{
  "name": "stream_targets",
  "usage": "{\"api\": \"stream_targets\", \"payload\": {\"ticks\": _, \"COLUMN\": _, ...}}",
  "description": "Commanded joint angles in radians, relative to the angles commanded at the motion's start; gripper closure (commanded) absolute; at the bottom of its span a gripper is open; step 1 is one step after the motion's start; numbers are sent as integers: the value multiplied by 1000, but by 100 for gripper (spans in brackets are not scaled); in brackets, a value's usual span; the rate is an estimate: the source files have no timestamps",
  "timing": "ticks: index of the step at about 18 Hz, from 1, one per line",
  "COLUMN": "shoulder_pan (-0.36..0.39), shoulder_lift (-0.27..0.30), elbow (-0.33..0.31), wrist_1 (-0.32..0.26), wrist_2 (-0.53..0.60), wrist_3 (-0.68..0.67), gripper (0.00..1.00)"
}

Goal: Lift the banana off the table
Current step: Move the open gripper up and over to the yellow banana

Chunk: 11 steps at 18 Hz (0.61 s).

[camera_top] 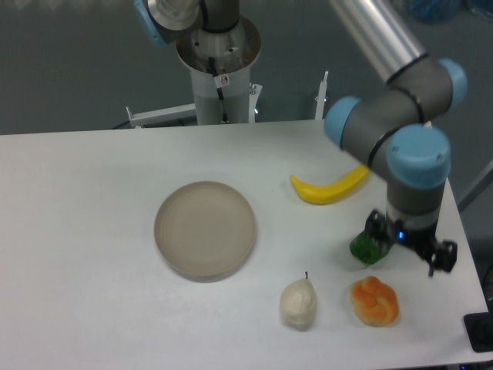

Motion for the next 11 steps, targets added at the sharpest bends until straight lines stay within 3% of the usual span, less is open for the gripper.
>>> {"api": "stream_targets", "payload": {"ticks": 3, "shoulder_pan": 29, "shoulder_lift": 34, "elbow": -27, "wrist_1": -123, "wrist_2": 2, "wrist_3": 25, "gripper": 0}}
{"api": "stream_targets", "payload": {"ticks": 5, "shoulder_pan": 38, "shoulder_lift": 80, "elbow": -121, "wrist_1": -122, "wrist_2": -1, "wrist_3": 29, "gripper": 0}}
{"api": "stream_targets", "payload": {"ticks": 8, "shoulder_pan": 60, "shoulder_lift": 112, "elbow": -225, "wrist_1": -73, "wrist_2": -2, "wrist_3": 101, "gripper": 0}}
{"api": "stream_targets", "payload": {"ticks": 11, "shoulder_pan": 77, "shoulder_lift": 121, "elbow": -357, "wrist_1": 74, "wrist_2": -5, "wrist_3": 153, "gripper": 0}}
